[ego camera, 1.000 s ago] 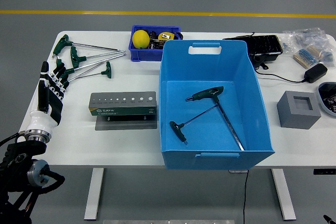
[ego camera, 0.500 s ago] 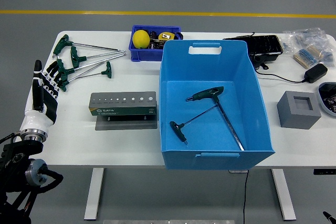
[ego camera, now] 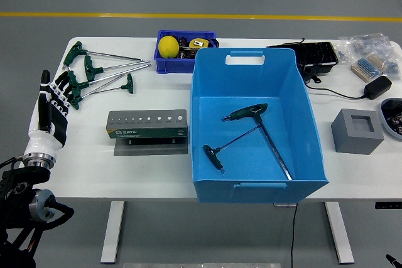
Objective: Lift tool from toolbox,place it in box,lift tool from toolbox,place it in box
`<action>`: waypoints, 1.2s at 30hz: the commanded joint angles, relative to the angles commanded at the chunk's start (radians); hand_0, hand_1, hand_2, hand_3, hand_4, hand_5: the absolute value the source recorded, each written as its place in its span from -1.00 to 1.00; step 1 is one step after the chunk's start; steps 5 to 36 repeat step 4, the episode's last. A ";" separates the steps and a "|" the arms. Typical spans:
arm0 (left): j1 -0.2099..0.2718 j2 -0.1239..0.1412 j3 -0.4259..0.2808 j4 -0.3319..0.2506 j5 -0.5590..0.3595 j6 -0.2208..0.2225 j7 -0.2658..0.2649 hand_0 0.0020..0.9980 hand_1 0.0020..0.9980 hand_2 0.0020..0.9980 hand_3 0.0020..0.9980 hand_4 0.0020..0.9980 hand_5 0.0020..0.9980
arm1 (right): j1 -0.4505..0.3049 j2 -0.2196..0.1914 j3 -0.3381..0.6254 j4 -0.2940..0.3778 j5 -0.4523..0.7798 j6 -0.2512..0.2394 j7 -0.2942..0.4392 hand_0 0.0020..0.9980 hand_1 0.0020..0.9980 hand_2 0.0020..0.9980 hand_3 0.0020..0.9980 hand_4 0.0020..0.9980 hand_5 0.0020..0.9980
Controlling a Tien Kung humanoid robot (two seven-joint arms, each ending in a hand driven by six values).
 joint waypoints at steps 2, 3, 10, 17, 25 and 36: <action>0.001 0.000 0.000 -0.001 0.003 0.000 0.001 1.00 0.99 0.96 0.77 0.98 1.00 | 0.001 -0.001 0.002 0.000 -0.003 0.000 -0.001 0.47 0.34 0.44 0.33 0.85 0.63; 0.000 0.001 0.000 -0.001 0.004 0.000 0.001 1.00 0.99 0.96 0.77 0.98 1.00 | 0.002 -0.002 0.003 0.000 -0.004 0.000 -0.001 0.47 0.34 0.44 0.33 0.85 0.63; 0.000 0.001 0.000 -0.001 0.004 0.000 0.001 1.00 0.99 0.96 0.77 0.98 1.00 | 0.002 -0.002 0.003 0.000 -0.005 0.000 -0.001 0.47 0.34 0.44 0.33 0.85 0.63; 0.000 0.001 0.000 -0.001 0.004 0.000 0.001 1.00 0.99 0.96 0.77 0.98 1.00 | 0.002 -0.002 0.003 0.000 -0.005 0.000 -0.001 0.47 0.34 0.44 0.33 0.85 0.63; 0.000 0.001 0.000 -0.001 0.004 0.000 0.001 1.00 0.99 0.96 0.77 0.98 1.00 | 0.002 -0.002 0.003 0.000 -0.005 0.000 -0.001 0.47 0.34 0.44 0.33 0.85 0.63; 0.000 0.001 0.000 -0.001 0.004 0.000 0.001 1.00 0.99 0.96 0.77 0.98 1.00 | 0.002 -0.002 0.003 0.000 -0.005 0.000 -0.001 0.47 0.34 0.44 0.33 0.85 0.63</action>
